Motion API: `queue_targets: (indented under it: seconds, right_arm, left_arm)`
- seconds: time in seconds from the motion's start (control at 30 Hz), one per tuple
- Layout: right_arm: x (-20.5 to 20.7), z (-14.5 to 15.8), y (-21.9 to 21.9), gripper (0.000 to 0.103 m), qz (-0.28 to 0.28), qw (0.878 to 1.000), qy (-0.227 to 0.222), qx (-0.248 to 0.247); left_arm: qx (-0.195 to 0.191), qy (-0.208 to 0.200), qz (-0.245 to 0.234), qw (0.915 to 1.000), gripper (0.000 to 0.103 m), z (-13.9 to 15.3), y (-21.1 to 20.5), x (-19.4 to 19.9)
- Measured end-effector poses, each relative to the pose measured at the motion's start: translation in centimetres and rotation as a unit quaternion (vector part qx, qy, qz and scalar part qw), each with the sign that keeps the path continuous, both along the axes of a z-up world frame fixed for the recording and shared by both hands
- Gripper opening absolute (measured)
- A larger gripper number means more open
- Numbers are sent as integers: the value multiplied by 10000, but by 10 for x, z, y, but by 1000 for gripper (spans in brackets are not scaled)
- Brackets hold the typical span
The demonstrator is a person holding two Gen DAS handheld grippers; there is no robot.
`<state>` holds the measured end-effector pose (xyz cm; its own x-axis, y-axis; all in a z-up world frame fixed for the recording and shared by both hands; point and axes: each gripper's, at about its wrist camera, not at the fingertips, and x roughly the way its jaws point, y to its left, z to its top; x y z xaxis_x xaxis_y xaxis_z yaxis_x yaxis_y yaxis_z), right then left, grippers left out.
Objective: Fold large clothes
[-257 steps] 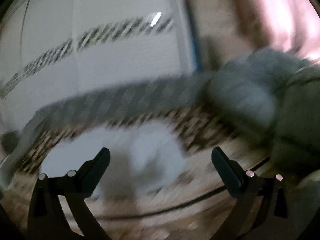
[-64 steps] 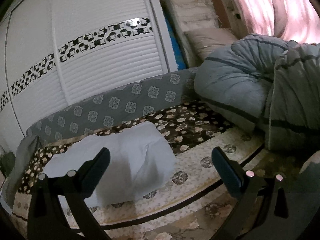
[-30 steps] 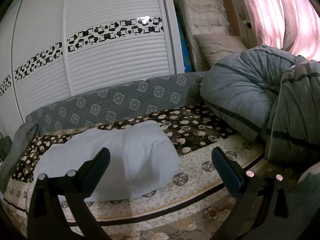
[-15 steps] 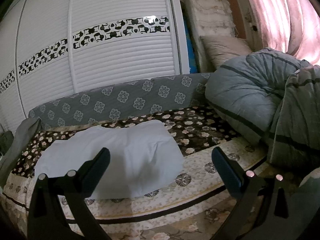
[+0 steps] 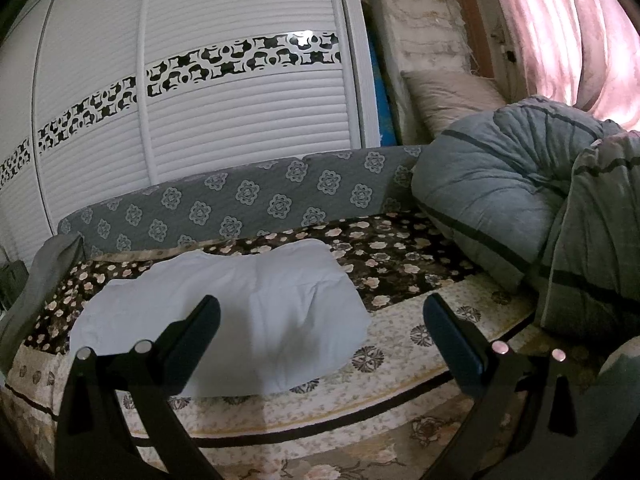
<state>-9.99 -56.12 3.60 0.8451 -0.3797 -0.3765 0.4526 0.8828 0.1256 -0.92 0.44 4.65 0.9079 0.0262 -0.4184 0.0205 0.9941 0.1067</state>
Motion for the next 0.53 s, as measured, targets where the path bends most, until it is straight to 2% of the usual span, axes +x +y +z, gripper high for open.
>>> queue_targets:
  seconds: [0.53]
  right_arm:
    - [0, -1, 0, 101, -5, 10000, 6, -2]
  left_arm:
    - [-7, 10, -176, 9998, 100, -2, -5, -3]
